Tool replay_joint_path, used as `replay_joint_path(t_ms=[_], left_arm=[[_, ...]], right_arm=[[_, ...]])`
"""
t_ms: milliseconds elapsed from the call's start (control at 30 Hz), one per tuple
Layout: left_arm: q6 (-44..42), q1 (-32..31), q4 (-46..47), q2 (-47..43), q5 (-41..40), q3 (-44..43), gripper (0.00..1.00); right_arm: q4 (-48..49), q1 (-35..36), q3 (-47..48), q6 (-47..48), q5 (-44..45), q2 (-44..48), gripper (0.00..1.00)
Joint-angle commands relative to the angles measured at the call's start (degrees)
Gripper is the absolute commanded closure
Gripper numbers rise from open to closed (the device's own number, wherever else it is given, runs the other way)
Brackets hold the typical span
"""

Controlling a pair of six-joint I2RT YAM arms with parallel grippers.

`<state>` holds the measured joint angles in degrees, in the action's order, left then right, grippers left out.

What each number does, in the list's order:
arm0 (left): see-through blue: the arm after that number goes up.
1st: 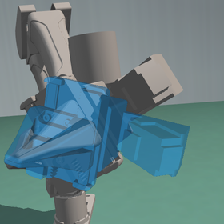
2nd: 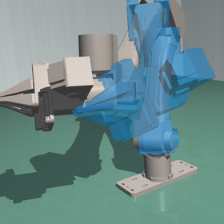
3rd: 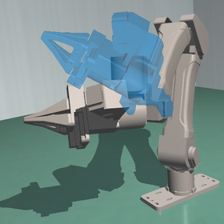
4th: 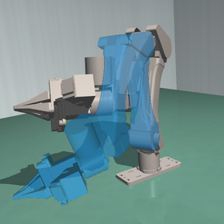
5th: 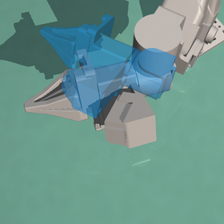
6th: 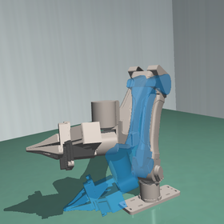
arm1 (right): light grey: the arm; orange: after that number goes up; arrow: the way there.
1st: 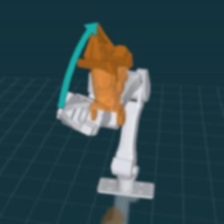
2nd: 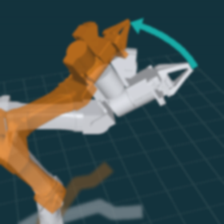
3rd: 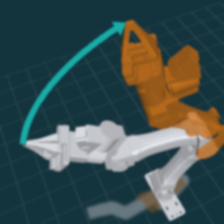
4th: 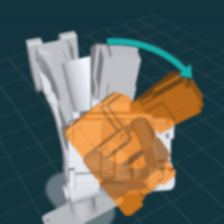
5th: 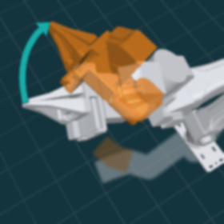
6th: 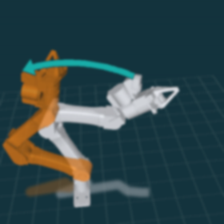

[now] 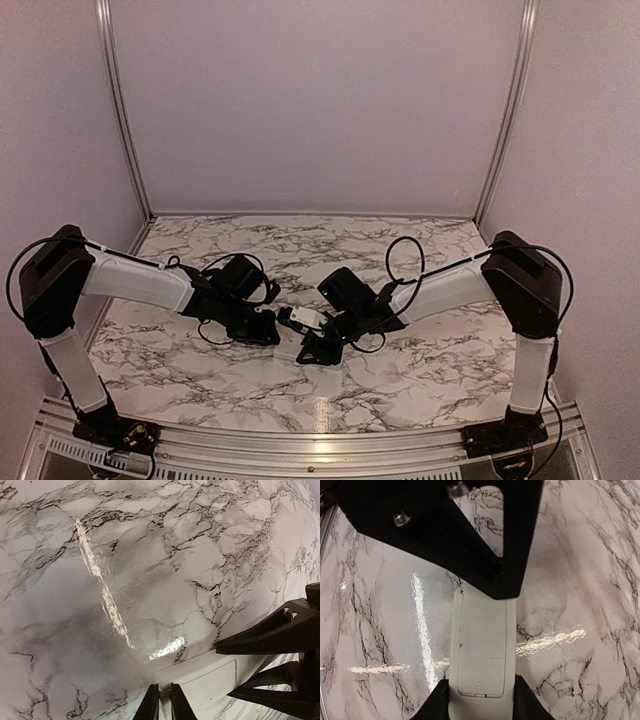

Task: Load the batteries into the remote control
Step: Press the battery cover on the remote control.

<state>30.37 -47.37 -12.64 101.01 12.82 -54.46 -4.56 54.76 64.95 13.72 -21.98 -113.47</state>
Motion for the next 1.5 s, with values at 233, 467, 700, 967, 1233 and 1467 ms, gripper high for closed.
replay_joint_path(t_ms=[233,467,700,967,1233,1467], left_arm=[[2.10,-3.16,-3.22,6.87,3.20,3.02,0.91],[4.18,-4.54,-0.42,6.39,9.62,4.35,0.91],[4.93,-4.99,2.24,6.07,14.30,5.37,0.89],[2.10,2.26,2.79,0.52,13.11,7.50,0.80],[-0.32,5.86,1.74,-5.14,11.74,6.79,0.56],[-4.62,8.72,2.05,-11.42,7.80,6.91,0.32]], right_arm=[[3.17,0.17,-1.39,1.01,1.77,0.62,0.85],[4.02,0.19,-1.50,0.79,2.43,0.13,0.90],[3.95,0.17,-1.85,1.40,2.80,0.28,0.92],[4.03,0.18,-4.24,4.68,0.57,2.58,0.88],[2.94,0.00,-3.95,5.61,-0.04,3.26,0.54],[4.03,-0.86,-5.30,5.06,0.05,8.39,0.28]])
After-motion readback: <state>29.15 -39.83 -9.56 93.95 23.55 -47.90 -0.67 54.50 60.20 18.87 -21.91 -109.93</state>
